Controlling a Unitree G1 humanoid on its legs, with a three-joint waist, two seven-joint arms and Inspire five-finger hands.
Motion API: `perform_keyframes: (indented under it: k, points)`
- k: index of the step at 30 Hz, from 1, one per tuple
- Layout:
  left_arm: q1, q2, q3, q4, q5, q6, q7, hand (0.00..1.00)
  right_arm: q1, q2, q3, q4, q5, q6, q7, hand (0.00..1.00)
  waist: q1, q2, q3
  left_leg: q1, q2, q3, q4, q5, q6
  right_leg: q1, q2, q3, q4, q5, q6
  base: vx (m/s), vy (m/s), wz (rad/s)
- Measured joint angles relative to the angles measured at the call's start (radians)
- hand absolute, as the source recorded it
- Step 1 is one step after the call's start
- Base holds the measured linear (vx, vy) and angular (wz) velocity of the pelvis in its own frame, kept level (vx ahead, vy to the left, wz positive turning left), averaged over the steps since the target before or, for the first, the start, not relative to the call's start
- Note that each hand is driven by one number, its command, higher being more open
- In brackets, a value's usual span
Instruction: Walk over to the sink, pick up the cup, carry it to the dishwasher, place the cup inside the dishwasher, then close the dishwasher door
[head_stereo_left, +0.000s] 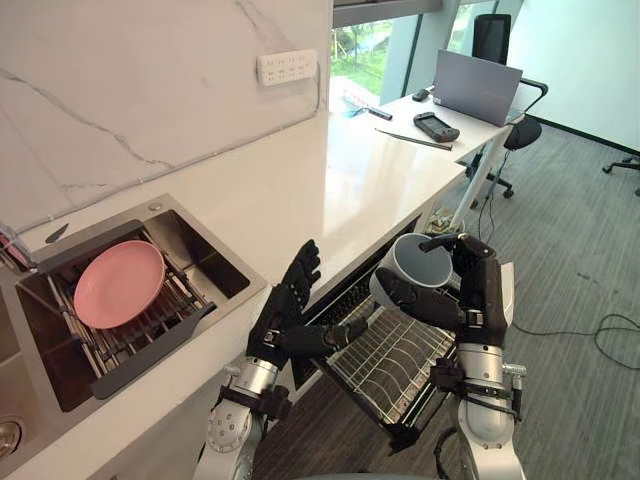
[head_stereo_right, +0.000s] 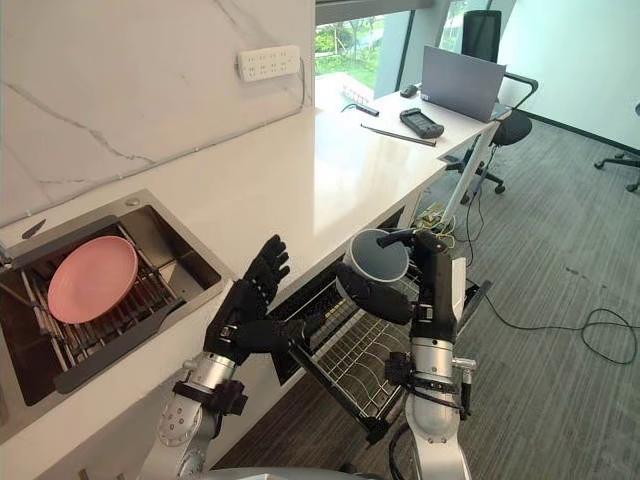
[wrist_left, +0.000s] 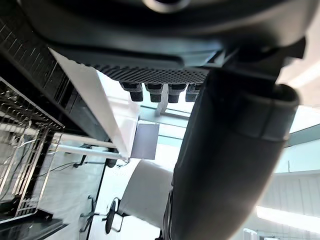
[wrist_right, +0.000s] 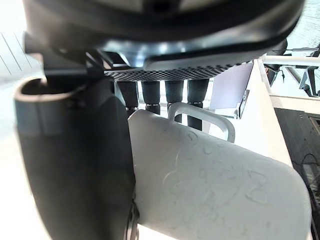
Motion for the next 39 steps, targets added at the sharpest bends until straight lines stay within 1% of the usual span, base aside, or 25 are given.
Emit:
perform_keyframes:
  k: [3, 6, 9, 11, 14, 17, 18, 22, 27, 32, 35, 39]
  points:
    - [0.023, 0.006, -0.007, 0.029, 0.0, 0.02, -0.04, 1.0, 0.007, -0.009, -0.031, 0.005, 0.039, 0.007, 0.027, 0.0, 0.001, 0.0, 0.0, -0.004, 0.002, 0.002, 0.0, 0.0, 0.0, -0.005, 0.003, 0.001, 0.0, 0.001, -0.001, 0.0, -0.004, -0.01]
    - [0.048, 0.019, -0.005, 0.04, 0.0, 0.036, -0.054, 1.0, 0.021, -0.011, -0.06, 0.022, 0.075, 0.011, 0.044, 0.0, 0.001, 0.0, 0.0, -0.004, 0.004, 0.002, 0.0, 0.0, -0.001, -0.005, 0.004, 0.001, 0.0, 0.0, -0.001, 0.0, 0.0, 0.0]
    - [0.058, 0.029, -0.003, 0.049, 0.001, 0.037, -0.052, 1.0, 0.038, -0.018, -0.074, 0.043, 0.086, 0.015, 0.058, 0.0, 0.001, 0.0, 0.0, -0.006, 0.003, 0.0, 0.0, 0.0, -0.001, -0.006, 0.003, 0.0, 0.0, 0.0, -0.001, 0.0, 0.0, 0.0]
    - [0.059, 0.032, 0.004, 0.071, 0.013, 0.04, -0.037, 1.0, 0.04, -0.025, -0.073, 0.057, 0.086, 0.015, 0.071, 0.0, 0.0, 0.0, 0.0, -0.007, 0.002, -0.001, 0.0, 0.0, -0.001, -0.006, 0.002, -0.002, -0.001, 0.0, -0.001, -0.01, -0.002, 0.02]
    - [0.061, 0.035, 0.014, 0.131, 0.028, 0.066, 0.005, 1.0, 0.04, -0.034, -0.073, 0.084, 0.085, 0.022, 0.1, 0.0, 0.001, -0.002, -0.003, -0.009, 0.003, -0.009, 0.0, 0.0, -0.001, -0.006, 0.003, -0.008, -0.001, 0.0, -0.001, -0.02, -0.009, 0.06]
    - [0.064, 0.029, 0.048, 0.244, 0.061, 0.087, 0.043, 1.0, 0.04, -0.036, -0.074, 0.124, 0.074, 0.039, 0.124, 0.0, 0.003, -0.003, -0.005, -0.01, 0.004, -0.015, 0.001, 0.0, -0.001, -0.004, 0.003, -0.014, -0.001, 0.001, -0.001, -0.01, -0.005, 0.06]
    - [0.065, 0.031, 0.054, 0.271, 0.066, 0.087, 0.051, 1.0, 0.039, -0.038, -0.073, 0.136, 0.073, 0.041, 0.128, 0.0, 0.003, -0.003, -0.005, -0.01, 0.005, -0.017, -0.001, 0.0, -0.001, -0.004, 0.003, -0.016, -0.001, 0.001, -0.001, 0.0, -0.002, 0.1]
    - [0.07, 0.051, 0.093, 0.493, 0.123, 0.087, 0.091, 1.0, 0.034, -0.052, -0.073, 0.278, 0.069, 0.065, 0.139, 0.0, 0.003, -0.003, -0.006, -0.009, 0.005, -0.029, -0.006, 0.001, -0.002, 0.001, 0.002, -0.032, -0.001, 0.0, 0.0, -0.01, -0.004, 0.09]
    - [0.091, 0.054, 0.146, 0.656, 0.139, 0.085, 0.12, 1.0, 0.034, -0.053, -0.076, 0.374, 0.046, 0.092, 0.166, 0.0, 0.004, -0.003, -0.005, 0.0, 0.005, -0.035, -0.019, 0.012, -0.006, 0.008, 0.001, -0.042, -0.001, 0.0, 0.0, -0.01, -0.005, 0.05]
    - [0.089, 0.056, 0.201, 0.752, 0.179, 0.067, 0.138, 1.0, 0.03, -0.077, -0.076, 0.439, -0.039, 0.095, 0.195, 0.0, 0.009, -0.004, -0.004, 0.017, 0.005, -0.048, -0.027, 0.019, -0.008, 0.028, -0.001, -0.058, -0.001, -0.006, 0.002, -0.03, -0.006, 0.07]
    - [0.085, 0.058, 0.223, 0.807, 0.179, 0.055, 0.146, 1.0, 0.025, -0.092, -0.076, 0.496, -0.055, 0.097, 0.207, 0.0, 0.017, -0.007, -0.003, 0.02, 0.005, -0.057, -0.029, 0.023, -0.011, 0.034, -0.001, -0.067, -0.001, -0.012, 0.004, -0.03, -0.01, 0.1]
    - [0.081, 0.057, 0.242, 0.849, 0.178, 0.053, 0.148, 1.0, 0.009, -0.118, -0.075, 0.559, -0.081, 0.1, 0.215, 0.0, 0.026, -0.011, 0.002, 0.018, 0.006, -0.072, -0.032, 0.028, -0.014, 0.037, -0.001, -0.083, -0.001, -0.016, 0.001, -0.01, -0.009, 0.1]
